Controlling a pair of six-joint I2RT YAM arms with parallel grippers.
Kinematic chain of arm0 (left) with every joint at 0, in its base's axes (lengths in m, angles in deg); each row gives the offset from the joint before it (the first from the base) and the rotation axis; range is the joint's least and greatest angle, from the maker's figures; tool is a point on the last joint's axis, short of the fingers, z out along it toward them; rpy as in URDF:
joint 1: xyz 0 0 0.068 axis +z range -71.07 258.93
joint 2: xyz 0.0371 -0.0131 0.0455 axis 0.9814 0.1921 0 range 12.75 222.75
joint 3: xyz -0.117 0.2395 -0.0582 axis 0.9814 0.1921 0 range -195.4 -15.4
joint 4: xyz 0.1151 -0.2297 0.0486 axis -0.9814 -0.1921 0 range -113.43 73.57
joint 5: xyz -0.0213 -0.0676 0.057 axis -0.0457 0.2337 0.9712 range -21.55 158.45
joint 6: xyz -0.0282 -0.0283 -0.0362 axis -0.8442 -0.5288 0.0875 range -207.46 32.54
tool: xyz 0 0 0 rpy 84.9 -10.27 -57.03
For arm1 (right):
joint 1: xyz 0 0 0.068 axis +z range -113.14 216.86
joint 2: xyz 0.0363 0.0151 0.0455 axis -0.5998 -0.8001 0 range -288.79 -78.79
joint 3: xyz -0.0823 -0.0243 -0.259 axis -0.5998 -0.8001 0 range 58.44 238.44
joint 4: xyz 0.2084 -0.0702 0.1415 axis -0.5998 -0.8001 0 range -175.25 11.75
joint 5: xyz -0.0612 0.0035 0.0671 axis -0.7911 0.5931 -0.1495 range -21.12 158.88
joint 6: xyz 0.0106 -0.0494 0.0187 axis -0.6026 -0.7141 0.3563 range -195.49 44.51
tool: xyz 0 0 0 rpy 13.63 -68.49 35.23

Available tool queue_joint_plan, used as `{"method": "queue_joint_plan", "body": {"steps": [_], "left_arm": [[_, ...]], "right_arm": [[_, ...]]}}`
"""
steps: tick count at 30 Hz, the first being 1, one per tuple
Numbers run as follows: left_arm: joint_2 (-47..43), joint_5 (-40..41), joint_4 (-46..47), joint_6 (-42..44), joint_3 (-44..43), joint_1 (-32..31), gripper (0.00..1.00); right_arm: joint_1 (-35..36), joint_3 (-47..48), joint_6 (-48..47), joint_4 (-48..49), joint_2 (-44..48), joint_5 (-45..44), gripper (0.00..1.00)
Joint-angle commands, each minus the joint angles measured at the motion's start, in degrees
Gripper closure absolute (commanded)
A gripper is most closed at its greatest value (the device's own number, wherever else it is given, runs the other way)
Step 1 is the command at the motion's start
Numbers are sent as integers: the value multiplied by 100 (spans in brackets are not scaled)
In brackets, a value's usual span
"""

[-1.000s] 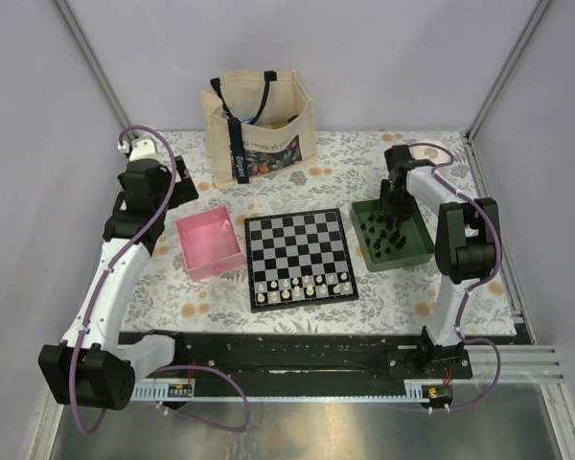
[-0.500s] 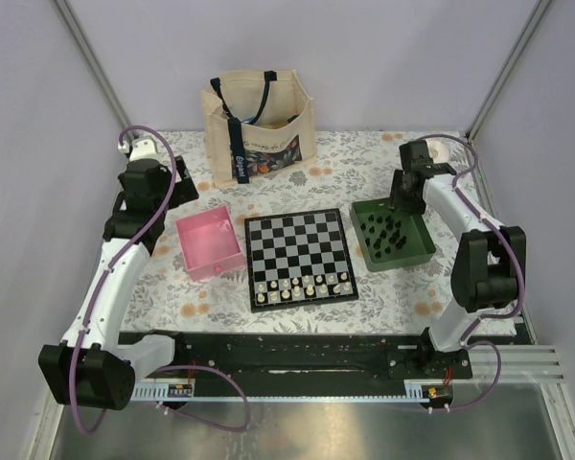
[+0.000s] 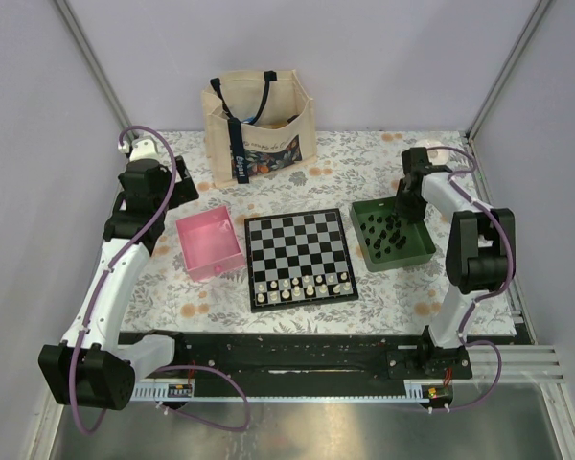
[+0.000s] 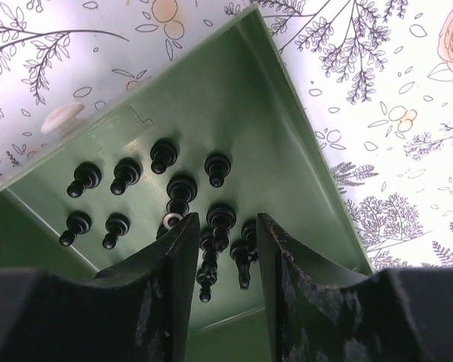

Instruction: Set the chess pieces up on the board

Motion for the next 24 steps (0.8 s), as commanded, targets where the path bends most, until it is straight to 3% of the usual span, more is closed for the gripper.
{"method": "queue_joint_plan", "body": {"steps": [1, 24], "left_arm": [[-25, -93, 155, 60, -31, 23, 1], [-25, -93, 164, 60, -22, 14, 1]], "right_arm": [[-117, 314, 198, 164, -81, 187, 55], [-179, 402, 154, 235, -573, 257, 59]]}}
